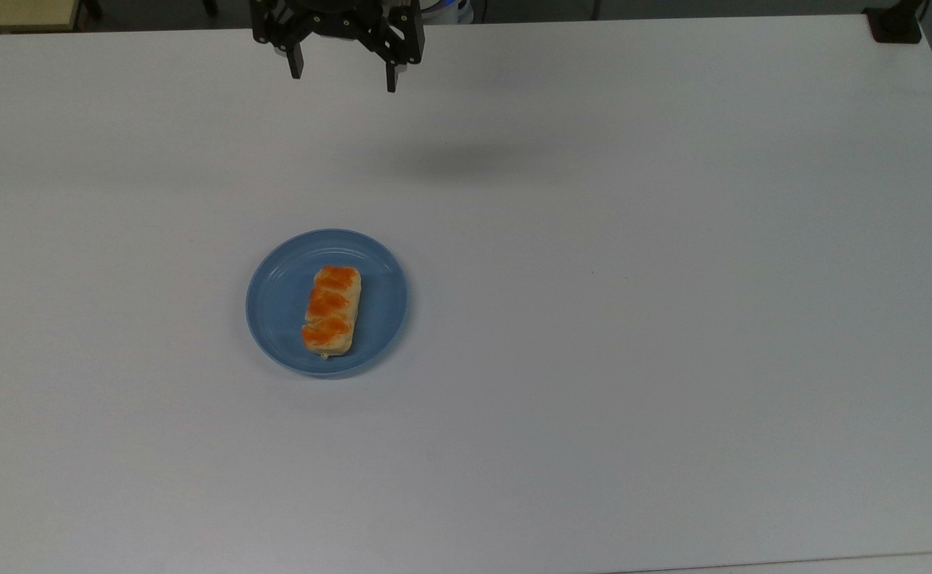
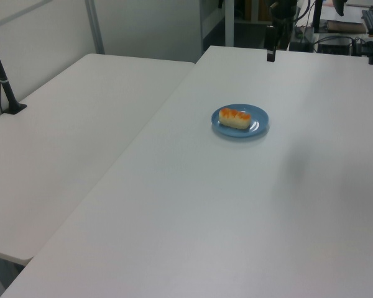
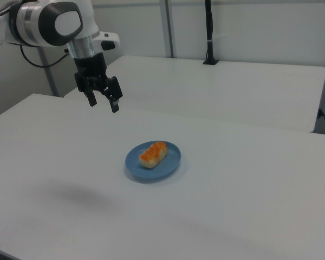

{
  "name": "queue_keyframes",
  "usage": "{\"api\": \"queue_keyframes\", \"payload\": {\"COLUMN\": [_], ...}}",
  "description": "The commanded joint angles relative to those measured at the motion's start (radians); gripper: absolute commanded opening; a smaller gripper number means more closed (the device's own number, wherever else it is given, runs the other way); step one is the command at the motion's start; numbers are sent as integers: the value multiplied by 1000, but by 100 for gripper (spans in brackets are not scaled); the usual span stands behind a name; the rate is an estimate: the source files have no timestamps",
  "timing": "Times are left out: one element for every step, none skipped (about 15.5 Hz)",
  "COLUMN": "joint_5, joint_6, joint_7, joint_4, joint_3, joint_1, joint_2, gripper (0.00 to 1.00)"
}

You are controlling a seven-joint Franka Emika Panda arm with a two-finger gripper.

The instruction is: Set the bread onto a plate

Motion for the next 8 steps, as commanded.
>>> {"api": "queue_keyframes", "payload": {"joint_5": [21,21,23,24,26,32,38,41], "joint_6": [-7,-10,-16,-23,-23,-24,-26,-29], "joint_7": [-66,-99,-116,-111,-110,-108,-107,-108], "joint_4": [-30,-29,-26,-26,-27,-27,-27,-27], "joint_3": [-10,-16,-18,-18,-18,-18,-18,-19], "joint_1": [1,1,-4,-8,-10,-10,-10,-10], "joint_2": [-18,-20,-21,-21,-20,-20,-18,-18], "gripper": [100,100,100,100,100,100,100,100]}}
